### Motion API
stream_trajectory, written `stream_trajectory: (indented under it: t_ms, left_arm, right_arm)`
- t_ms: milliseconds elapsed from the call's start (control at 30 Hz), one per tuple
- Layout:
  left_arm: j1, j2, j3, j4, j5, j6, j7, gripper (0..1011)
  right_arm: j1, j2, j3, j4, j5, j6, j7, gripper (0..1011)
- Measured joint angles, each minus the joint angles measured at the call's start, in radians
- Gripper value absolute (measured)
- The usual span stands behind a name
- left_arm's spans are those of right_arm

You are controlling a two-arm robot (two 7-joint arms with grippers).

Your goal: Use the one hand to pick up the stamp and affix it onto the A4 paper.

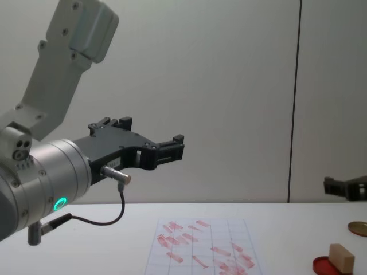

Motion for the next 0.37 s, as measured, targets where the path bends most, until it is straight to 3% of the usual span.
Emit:
stream_trajectory:
  t_ms: [367]
  left_arm:
    - [0.0,0.0,0.0,0.0,0.0,0.0,0.0,993]
  right_arm:
    - [-0.022,0.01,0.007,-0.041,0.002,-0.015,-0.002,1001]
